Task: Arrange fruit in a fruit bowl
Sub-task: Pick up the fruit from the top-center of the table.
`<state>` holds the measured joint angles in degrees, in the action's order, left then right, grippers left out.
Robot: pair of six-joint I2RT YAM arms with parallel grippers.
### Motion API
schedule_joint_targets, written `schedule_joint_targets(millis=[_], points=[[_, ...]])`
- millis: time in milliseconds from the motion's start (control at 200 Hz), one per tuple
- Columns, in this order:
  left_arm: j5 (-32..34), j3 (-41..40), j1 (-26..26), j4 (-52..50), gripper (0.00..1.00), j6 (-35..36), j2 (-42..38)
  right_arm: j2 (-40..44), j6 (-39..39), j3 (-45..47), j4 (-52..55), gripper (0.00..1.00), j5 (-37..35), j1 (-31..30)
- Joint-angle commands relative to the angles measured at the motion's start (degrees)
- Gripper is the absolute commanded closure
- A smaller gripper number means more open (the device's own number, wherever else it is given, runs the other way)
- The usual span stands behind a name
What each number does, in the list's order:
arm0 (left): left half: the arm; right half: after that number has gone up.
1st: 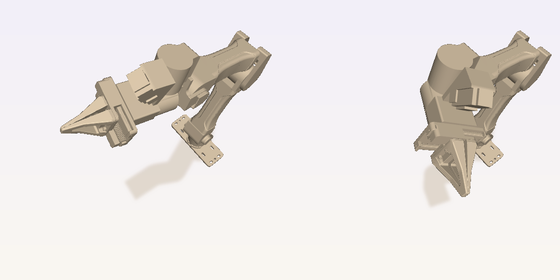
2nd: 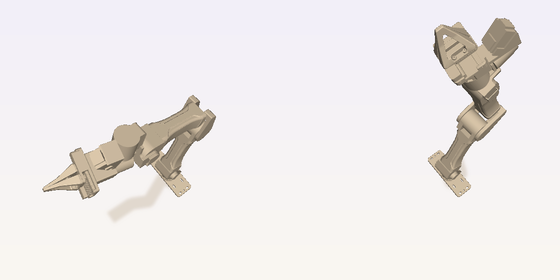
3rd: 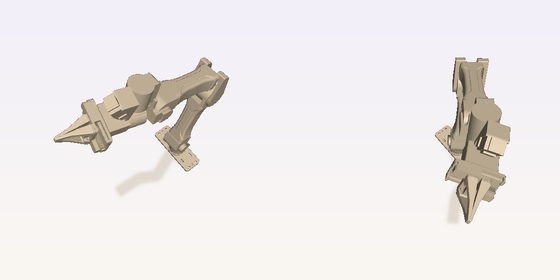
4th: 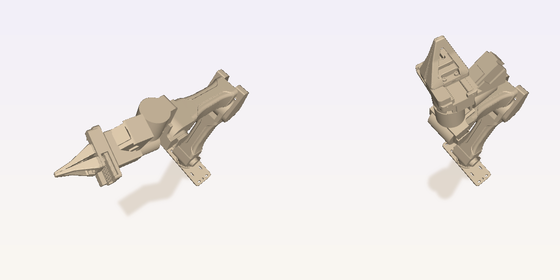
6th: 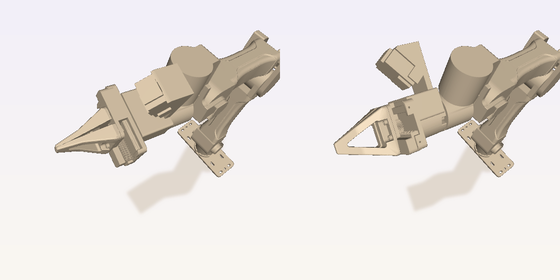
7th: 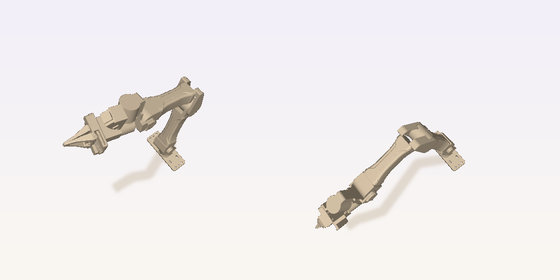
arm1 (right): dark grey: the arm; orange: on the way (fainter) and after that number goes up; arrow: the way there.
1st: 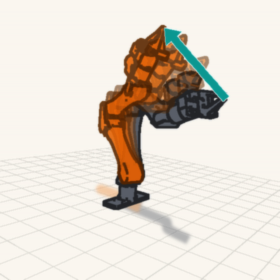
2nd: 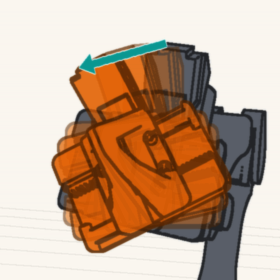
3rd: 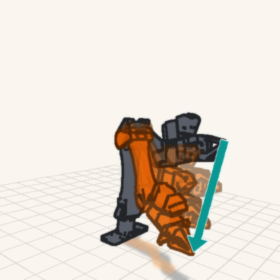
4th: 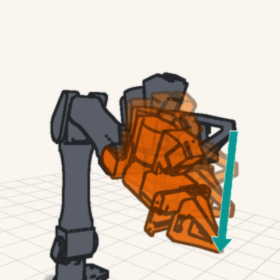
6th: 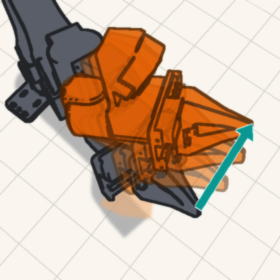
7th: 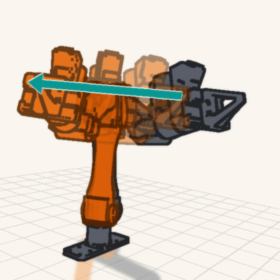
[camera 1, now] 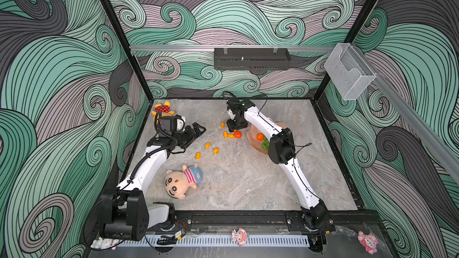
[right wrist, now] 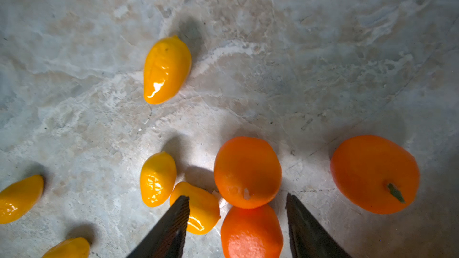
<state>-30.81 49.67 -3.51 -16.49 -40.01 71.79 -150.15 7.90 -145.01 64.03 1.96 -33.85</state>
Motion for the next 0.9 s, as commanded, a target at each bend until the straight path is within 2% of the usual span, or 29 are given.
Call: schedule_joint_targets(millis=[0, 405, 685, 896], points=[[-1.43, 1.78, 0.43, -1.09, 0.01, 1.07, -0.17, -2.32, 0.27, -2.17, 1.54, 0.38, -0.1, 0.09], [-1.01, 1.51, 0.43, -1.0, 0.02, 0.98, -0.72, -5.85, 0.54, -6.36, 2.73, 0.39, 0.45, 0.45], [-1.01, 1.4, 0.43, -0.89, 0.01, 0.94, -0.76, -6.3, 0.54, -6.46, 2.7, 0.52, 0.48, 0.53], [-1.72, 0.83, 0.43, -0.04, 0.01, 0.56, -1.21, -5.87, 0.45, -6.47, 2.76, 0.55, 0.92, 0.54]])
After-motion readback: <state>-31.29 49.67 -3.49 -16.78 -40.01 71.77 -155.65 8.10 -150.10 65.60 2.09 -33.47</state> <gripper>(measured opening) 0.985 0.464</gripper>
